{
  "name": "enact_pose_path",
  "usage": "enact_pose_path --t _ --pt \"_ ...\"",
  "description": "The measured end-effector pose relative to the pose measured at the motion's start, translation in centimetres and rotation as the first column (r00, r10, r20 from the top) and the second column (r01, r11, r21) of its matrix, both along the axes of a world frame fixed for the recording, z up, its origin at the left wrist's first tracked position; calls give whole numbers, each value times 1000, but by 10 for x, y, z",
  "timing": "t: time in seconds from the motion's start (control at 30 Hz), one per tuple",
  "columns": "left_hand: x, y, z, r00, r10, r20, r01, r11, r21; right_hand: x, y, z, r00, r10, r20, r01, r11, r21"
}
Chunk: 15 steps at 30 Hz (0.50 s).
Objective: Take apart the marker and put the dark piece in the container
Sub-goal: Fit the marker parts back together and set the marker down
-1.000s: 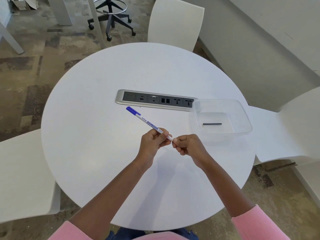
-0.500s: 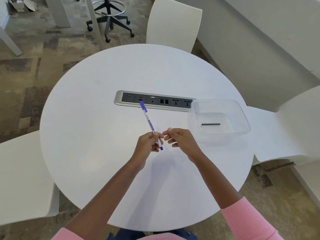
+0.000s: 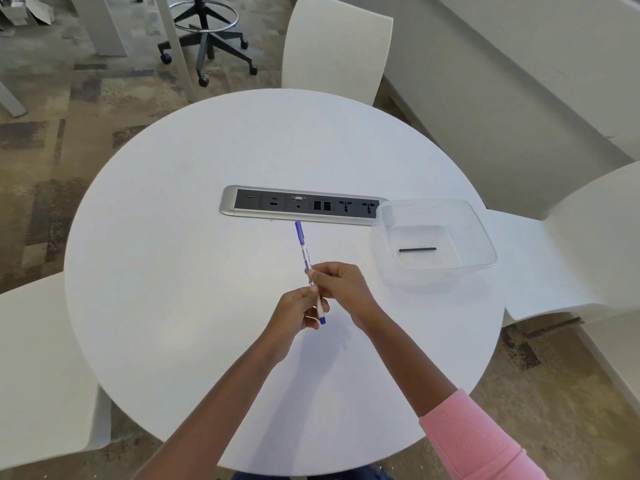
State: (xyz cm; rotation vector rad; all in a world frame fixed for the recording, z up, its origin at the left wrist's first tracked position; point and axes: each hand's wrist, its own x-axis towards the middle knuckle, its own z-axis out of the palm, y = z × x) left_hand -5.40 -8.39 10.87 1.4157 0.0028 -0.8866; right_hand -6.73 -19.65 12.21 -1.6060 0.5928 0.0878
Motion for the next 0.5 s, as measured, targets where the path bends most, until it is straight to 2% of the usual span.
enact_pose_path --t 0.13,0.2,0.27,0.33,0.5 --pt "7 -1 -10 997 -11 77 0 990 144 6 -2 -7 999 -53 -5 52 995 -91" --pt "10 3 -22 968 -19 251 -50 963 266 10 -4 -13 996 -83 -21 79 985 -156" --pt "14 11 -36 851 -112 513 -145 888 435 13 -6 -19 992 -113 -52 99 970 -222" --pt "19 19 -50 717 -247 652 -220 807 548 15 -7 -25 988 -135 -70 111 955 -277" --pt "39 30 -73 589 -494 640 -280 618 735 18 -9 -40 973 -210 -97 162 919 -360"
